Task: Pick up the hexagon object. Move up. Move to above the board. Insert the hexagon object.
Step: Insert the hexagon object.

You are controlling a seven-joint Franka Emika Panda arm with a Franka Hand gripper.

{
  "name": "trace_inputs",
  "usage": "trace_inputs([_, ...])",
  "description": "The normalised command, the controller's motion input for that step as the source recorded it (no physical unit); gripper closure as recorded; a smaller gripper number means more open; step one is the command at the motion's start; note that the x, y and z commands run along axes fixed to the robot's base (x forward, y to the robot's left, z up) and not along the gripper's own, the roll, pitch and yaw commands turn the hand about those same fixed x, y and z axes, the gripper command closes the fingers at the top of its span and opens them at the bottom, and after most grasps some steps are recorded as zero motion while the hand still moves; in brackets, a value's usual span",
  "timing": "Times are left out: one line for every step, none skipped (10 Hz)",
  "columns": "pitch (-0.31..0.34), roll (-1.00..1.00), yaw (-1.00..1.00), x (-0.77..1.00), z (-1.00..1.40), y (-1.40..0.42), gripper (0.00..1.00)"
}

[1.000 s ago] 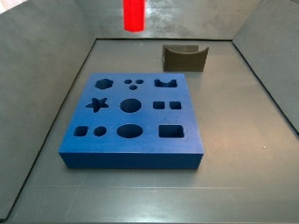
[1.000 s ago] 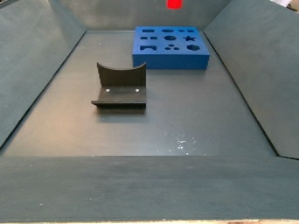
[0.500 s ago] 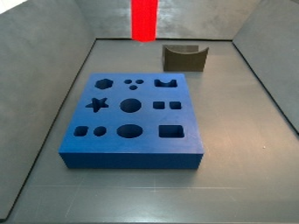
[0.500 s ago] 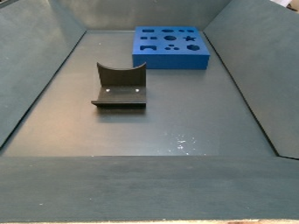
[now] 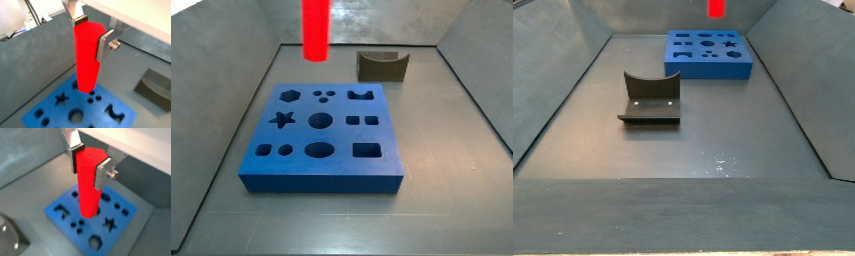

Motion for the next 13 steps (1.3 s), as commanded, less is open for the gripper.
trace_inputs([-0.084,0.04,0.0,-0.28,-0.82,0.0,1.0])
trace_inputs([-0.013,0.0,0.0,-0.43,-1.0,0.0,1.0])
trace_inputs([-0.091,-0.08,-0.02,-0.37,-0.93,0.03,1.0])
trace_inputs([-0.076,-0.11,0.0,-0.29,-0.8,0.13,1.0])
trace_inputs([0.0,0.03,0.0,0.0,0.0,0.0,1.0])
trace_inputs([0.0,0.0,0.0,0.0,-0.02,0.0,1.0])
trace_inputs([-0.239,0.08,0.0,-0.78,-0.76,0.02,1.0])
trace_inputs([-0.263,0.08,0.05,-0.94,-0.73,0.04,1.0])
trace_inputs([-0.036,-0.03,0.0,-0.19,-0.12,0.0,1.0])
trace_inputs([0.0,0.0,0.0,0.0,0.0,0.03,1.0])
trace_inputs([0.0,-0.18,0.28,0.0,0.0,0.57,1.0])
trace_inputs([0.0,-0.07,0.16,0.0,0.0,0.17,1.0])
trace_inputs([0.0,0.0,0.0,0.0,0.0,-0.02,1.0])
